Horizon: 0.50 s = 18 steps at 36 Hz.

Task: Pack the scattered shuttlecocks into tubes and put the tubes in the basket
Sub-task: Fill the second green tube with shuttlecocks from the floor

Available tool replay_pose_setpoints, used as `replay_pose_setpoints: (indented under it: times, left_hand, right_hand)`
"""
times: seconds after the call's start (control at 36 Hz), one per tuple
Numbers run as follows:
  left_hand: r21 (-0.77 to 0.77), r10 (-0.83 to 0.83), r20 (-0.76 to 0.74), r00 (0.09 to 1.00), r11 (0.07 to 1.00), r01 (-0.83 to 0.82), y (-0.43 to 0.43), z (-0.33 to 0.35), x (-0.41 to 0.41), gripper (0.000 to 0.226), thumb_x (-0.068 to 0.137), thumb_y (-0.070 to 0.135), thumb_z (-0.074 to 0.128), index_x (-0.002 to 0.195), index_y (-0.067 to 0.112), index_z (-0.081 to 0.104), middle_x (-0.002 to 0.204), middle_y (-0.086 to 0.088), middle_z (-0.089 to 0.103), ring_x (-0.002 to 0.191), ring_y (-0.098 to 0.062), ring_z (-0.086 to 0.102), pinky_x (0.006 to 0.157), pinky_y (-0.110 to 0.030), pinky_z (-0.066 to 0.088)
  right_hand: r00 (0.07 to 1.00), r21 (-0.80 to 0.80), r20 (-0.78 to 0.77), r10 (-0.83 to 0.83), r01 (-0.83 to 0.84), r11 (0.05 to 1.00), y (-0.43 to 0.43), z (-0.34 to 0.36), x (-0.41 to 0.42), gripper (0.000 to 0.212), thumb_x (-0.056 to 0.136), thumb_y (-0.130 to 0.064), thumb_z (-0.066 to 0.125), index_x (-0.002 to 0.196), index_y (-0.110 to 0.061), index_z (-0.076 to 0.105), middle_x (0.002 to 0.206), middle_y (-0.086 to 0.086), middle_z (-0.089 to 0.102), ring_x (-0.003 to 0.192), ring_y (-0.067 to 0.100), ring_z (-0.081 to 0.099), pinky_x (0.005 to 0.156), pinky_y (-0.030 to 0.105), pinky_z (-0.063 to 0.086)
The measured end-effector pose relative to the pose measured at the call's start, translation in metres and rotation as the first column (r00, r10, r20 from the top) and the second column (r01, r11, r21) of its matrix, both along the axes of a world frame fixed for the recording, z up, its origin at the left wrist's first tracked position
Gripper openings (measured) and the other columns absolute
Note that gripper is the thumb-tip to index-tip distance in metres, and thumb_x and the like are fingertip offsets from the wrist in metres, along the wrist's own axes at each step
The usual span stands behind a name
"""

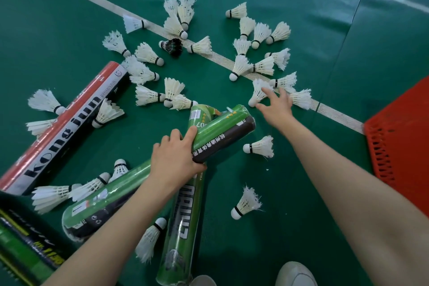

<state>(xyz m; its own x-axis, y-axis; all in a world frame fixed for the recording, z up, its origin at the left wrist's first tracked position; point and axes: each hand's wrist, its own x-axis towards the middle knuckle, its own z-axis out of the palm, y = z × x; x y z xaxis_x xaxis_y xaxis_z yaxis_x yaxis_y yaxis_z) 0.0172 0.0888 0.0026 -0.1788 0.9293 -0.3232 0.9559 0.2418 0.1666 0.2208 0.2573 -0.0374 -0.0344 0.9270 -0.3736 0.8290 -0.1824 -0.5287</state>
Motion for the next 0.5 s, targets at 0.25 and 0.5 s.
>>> replay_pose_setpoints:
  times: [0.25, 0.5]
  left_hand:
    - [-0.028, -0.003, 0.020, 1.000, 1.000, 0.004, 0.009, -0.009, -0.004, 0.088, 0.071, 0.059, 0.068, 0.141, 0.032, 0.021, 0.117, -0.003, 0.044, 0.111, -0.026, 0.047, 0.092, -0.038, 0.038]
    - [0.007, 0.009, 0.030, 1.000, 1.000, -0.010, 0.008, -0.005, -0.006, 0.090, 0.071, 0.060, 0.067, 0.142, 0.032, 0.020, 0.117, -0.003, 0.045, 0.110, -0.027, 0.047, 0.092, -0.038, 0.039]
  right_hand:
    - [0.983, -0.096, 0.148, 0.106, -0.093, 0.991, 0.038, -0.004, -0.020, 0.046, 0.094, -0.020, 0.053, 0.137, -0.036, 0.048, 0.161, 0.002, -0.003, 0.147, 0.026, -0.011, 0.117, 0.054, -0.001]
    - [1.000, 0.169, -0.020, 0.015, -0.011, 0.986, 0.014, -0.019, -0.006, 0.016, 0.096, -0.012, 0.051, 0.106, -0.015, 0.063, 0.112, 0.009, 0.058, 0.094, 0.021, 0.055, 0.083, 0.032, 0.044]
